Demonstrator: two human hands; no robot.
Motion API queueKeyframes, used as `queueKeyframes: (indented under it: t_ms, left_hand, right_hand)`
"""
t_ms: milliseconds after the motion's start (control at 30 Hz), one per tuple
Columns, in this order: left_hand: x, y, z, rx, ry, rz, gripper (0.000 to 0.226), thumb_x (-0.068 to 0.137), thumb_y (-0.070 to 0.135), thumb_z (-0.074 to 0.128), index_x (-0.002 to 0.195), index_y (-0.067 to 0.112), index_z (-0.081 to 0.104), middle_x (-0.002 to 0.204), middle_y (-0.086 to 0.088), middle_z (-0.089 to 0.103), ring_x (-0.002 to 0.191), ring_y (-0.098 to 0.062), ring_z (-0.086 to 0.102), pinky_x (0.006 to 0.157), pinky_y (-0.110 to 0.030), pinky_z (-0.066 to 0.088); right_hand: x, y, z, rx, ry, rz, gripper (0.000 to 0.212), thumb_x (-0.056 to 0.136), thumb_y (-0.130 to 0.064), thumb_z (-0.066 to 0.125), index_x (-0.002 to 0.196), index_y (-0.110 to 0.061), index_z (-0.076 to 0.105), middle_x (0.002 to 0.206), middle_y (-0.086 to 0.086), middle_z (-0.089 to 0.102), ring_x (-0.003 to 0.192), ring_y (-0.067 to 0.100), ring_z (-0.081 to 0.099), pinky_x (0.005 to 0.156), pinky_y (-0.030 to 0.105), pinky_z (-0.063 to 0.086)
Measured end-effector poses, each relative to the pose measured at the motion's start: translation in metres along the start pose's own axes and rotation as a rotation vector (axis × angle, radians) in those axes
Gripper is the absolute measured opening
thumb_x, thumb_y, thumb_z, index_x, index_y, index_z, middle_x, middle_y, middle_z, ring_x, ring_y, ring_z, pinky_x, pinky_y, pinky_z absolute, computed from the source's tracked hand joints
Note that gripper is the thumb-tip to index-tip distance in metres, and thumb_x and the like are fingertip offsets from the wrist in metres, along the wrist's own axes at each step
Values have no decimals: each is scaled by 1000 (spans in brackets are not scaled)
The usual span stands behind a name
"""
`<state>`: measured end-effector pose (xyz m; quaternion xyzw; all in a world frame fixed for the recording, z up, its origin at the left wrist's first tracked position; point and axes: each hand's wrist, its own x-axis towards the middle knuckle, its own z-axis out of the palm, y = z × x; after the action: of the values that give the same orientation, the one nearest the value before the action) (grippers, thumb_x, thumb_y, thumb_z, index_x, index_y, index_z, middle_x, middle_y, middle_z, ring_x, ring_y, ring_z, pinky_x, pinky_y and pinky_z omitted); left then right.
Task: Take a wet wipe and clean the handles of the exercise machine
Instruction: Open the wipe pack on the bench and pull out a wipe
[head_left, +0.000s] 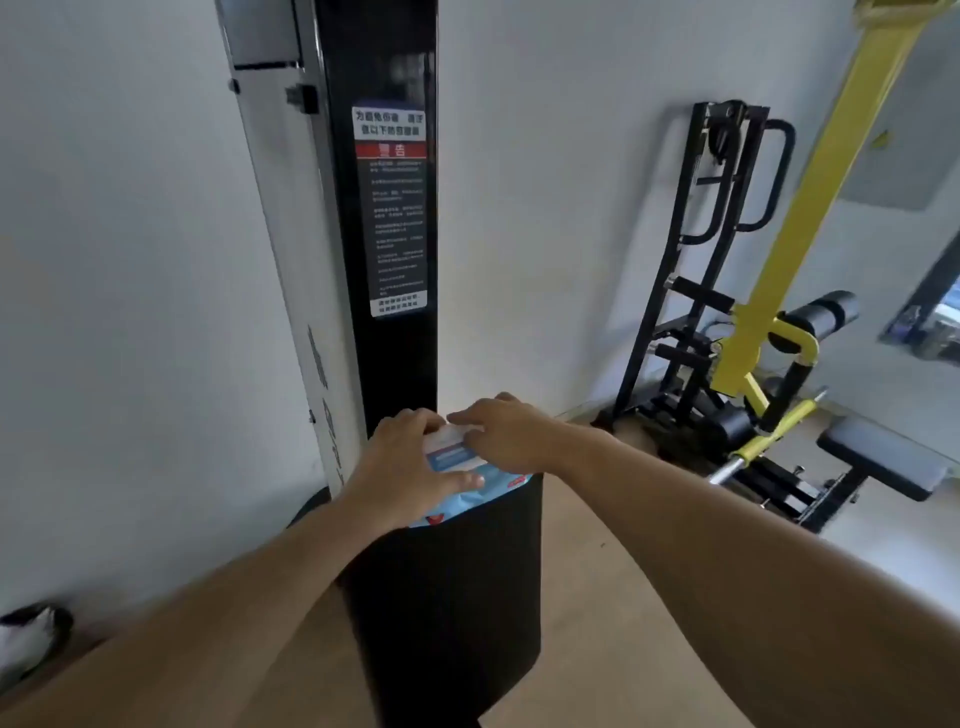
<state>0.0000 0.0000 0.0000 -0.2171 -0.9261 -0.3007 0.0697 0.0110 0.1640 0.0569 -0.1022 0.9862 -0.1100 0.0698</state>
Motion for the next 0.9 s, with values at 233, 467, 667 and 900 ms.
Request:
queueKeyframes:
  t_ms: [233,467,667,900]
  left_hand:
    - [-4,1,4,-86,82,-24,73,63,57,87,114,34,40,101,16,62,93,-10,64,78,-27,59]
    - [-16,-3,8,32,43,50,70,67,39,88,127,26,55,115,12,56,105,-7,48,93,-30,52]
    - [-24,1,-1,-50,-116,37,105,59,80,68,143,27,36,130,10,46,116,-9,43,108,-31,41]
    - [-25,6,-2,-112,-91,-73,85,88,60,60,156,24,23,147,6,42,137,-16,37,115,-38,34]
  right_hand:
    - [-14,8,-14,305,219,3,28,94,-21,45,88,-19,72,91,-4,72,81,20,65,67,34,55]
    - [-30,26,2,197,103,2,19,96,-29,58,113,-35,66,89,-9,71,81,14,65,74,28,57]
    - [-25,21,7,34,149,-85,29,99,-38,56,125,-34,67,98,-10,51,92,12,52,83,25,47]
    - [-17,5,-6,-222,138,-93,32,102,-43,46,114,-34,74,102,-6,67,94,19,64,82,37,54]
